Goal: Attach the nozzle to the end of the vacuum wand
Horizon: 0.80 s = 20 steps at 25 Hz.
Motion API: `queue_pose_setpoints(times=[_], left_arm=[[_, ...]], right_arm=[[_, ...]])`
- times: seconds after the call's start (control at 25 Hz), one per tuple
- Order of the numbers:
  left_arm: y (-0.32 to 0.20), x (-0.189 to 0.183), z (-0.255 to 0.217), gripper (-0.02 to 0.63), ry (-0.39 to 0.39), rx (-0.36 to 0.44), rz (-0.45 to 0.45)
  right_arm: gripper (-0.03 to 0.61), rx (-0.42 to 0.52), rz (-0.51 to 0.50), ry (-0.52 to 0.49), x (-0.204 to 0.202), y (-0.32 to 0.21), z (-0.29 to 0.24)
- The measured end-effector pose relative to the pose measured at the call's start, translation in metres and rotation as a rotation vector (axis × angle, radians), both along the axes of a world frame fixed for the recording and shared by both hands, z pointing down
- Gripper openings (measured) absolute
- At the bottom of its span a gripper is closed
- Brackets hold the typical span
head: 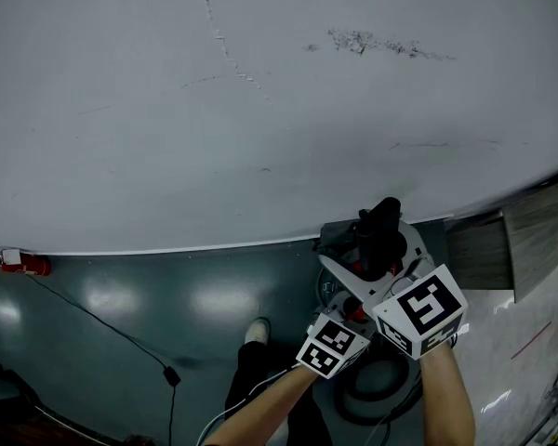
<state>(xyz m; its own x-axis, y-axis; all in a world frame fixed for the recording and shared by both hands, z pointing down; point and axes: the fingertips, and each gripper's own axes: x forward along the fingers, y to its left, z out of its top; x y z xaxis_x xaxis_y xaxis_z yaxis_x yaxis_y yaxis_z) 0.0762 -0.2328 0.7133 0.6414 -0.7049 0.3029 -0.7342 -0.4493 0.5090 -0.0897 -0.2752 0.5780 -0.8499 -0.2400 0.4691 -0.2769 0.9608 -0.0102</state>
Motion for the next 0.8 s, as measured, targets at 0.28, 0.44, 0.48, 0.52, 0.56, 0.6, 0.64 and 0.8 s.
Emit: queue_pose_setpoints(times=[0.28, 0.44, 0.48, 0.52, 0.56, 0.6, 0.64, 0.8], left_arm=[[0.001, 0.002, 0.000, 0.150, -0.003, 0.008, 0.024], [0.008, 0.005, 0.008, 0.152, -0.025, -0.006, 0.037], [0.008, 0.005, 0.008, 0.157, -0.025, -0.009, 0.034], [0.009, 0.004, 0.008, 0.166, -0.022, -0.014, 0.030], [0.009, 0.003, 0.009, 0.172, -0.019, -0.020, 0.027], [0.009, 0.002, 0.009, 0.177, -0.017, -0.026, 0.025], [0.010, 0.001, 0.009, 0.181, -0.016, -0.029, 0.023], [0.016, -0.003, 0.003, 0.183, -0.018, -0.039, 0.013]], right_arm=[[0.332, 0.052, -0.003, -0.056, 0.006, 0.003, -0.013], [0.354, 0.068, 0.007, -0.086, 0.013, 0.002, -0.027], [0.354, 0.070, 0.010, -0.094, 0.015, 0.002, -0.031], [0.354, 0.069, 0.016, -0.105, 0.018, 0.002, -0.036], [0.356, 0.067, 0.025, -0.119, 0.021, 0.002, -0.040], [0.359, 0.064, 0.037, -0.132, 0.025, 0.001, -0.045], [0.362, 0.062, 0.048, -0.144, 0.030, 0.001, -0.049], [0.364, 0.037, 0.096, -0.200, 0.051, 0.004, -0.064]])
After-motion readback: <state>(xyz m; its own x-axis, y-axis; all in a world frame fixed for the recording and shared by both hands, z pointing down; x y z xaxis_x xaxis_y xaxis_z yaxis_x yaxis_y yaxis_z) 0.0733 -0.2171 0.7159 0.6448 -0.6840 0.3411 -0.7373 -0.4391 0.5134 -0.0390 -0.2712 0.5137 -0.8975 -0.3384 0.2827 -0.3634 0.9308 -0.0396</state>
